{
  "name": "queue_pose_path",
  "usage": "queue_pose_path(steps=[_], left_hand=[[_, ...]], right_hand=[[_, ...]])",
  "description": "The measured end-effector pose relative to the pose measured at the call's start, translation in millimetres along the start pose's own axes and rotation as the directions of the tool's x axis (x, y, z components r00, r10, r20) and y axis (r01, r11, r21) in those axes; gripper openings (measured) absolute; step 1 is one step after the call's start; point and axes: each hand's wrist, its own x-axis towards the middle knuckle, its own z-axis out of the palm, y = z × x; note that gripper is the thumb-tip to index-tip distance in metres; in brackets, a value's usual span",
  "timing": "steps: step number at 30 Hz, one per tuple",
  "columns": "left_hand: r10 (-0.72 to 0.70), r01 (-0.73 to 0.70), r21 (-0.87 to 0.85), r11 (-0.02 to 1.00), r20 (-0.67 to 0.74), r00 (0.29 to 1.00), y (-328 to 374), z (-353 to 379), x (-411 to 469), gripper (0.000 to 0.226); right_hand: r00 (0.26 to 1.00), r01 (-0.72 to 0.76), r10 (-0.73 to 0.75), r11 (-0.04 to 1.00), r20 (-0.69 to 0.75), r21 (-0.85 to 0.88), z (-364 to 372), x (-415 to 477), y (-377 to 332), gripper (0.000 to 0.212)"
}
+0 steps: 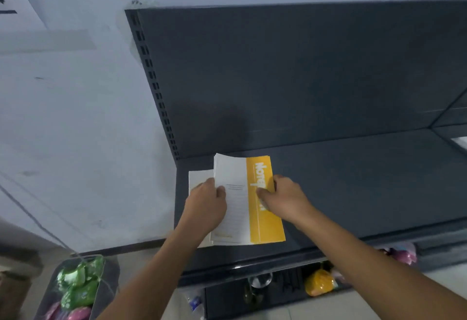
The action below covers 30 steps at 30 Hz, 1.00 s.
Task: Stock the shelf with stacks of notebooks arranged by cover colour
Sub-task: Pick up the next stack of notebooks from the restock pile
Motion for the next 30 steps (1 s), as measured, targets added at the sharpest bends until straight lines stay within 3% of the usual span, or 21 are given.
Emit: queue_pose_path(steps=[6, 13, 23, 30], left_hand=[[0.217, -0.215, 0.076, 0.974, -0.018, 0.976, 73.9, 24.6, 3.6, 0.028], [0.365, -0.364, 0.134, 0.922, 0.019, 0.931, 185.3, 83.6, 0.0, 0.029], [0.443, -0.452, 0.11, 0.885, 0.093, 0.892, 364.3, 198.6, -27.5, 0.03], [0.5, -0.514, 0.106, 0.852, 0.133, 0.856, 452.9, 262.4, -47.5, 0.02]], right_hand=[[0.986, -0.081, 0.082, 0.997, -0.145, 0.01, -61.4, -18.6, 40.2, 0.033], [0.953, -0.122, 0.094, 0.989, -0.287, -0.081, -153.6, -33.0, 118.9, 0.033], [0.901, -0.176, 0.126, 0.981, -0.416, -0.083, -293.0, -47.6, 277.6, 0.036], [0.886, -0.236, 0.191, 0.97, -0.423, -0.056, -364.3, -64.7, 358.8, 0.03]])
